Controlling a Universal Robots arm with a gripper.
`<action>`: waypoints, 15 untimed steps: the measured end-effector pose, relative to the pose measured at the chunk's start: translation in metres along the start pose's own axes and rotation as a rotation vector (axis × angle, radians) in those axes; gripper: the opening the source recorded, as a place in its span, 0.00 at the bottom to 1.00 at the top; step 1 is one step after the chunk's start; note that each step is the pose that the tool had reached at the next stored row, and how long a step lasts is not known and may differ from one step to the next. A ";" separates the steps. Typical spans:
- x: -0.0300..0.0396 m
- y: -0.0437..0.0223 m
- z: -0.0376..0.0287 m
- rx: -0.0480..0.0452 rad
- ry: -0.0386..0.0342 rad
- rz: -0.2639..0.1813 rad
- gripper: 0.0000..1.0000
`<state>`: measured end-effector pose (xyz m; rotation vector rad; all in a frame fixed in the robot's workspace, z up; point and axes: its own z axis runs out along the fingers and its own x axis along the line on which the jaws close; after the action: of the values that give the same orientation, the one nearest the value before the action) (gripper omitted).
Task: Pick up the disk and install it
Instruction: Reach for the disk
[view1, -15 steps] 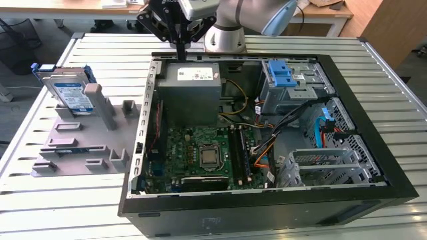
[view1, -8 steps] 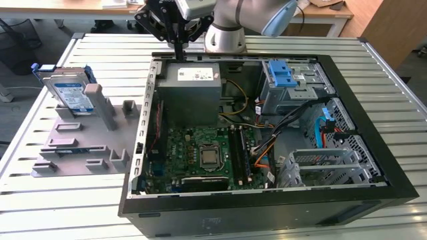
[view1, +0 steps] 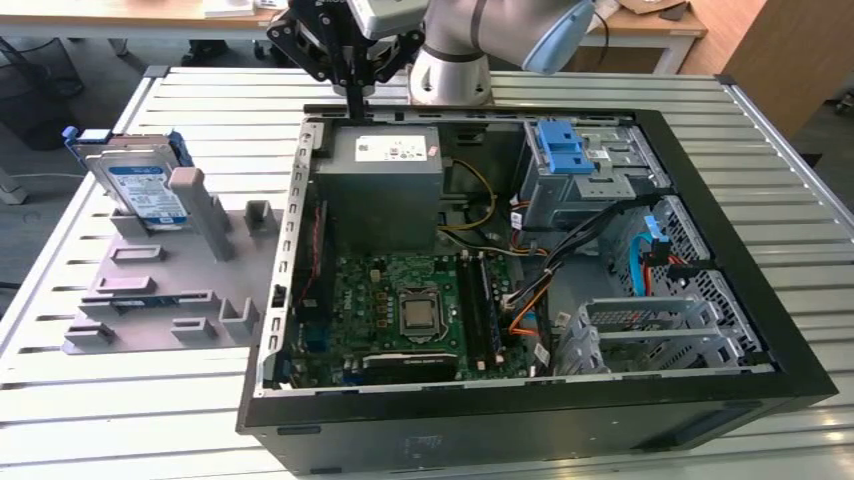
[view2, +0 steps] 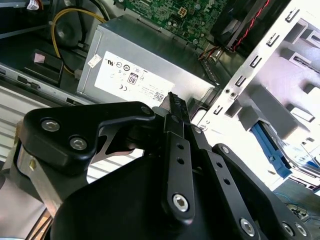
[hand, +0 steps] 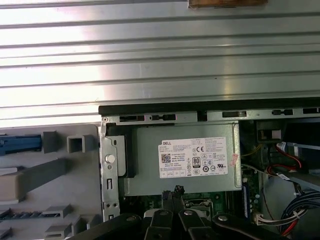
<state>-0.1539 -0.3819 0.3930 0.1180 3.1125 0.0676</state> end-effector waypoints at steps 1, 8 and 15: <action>0.0004 0.0001 0.0000 0.0000 0.0000 0.000 0.11; 0.0058 0.0017 0.0000 0.0000 0.0000 0.000 0.11; 0.0114 0.0043 0.0000 0.0000 0.0000 0.000 0.11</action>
<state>-0.1649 -0.3767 0.3930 0.1181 3.1125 0.0676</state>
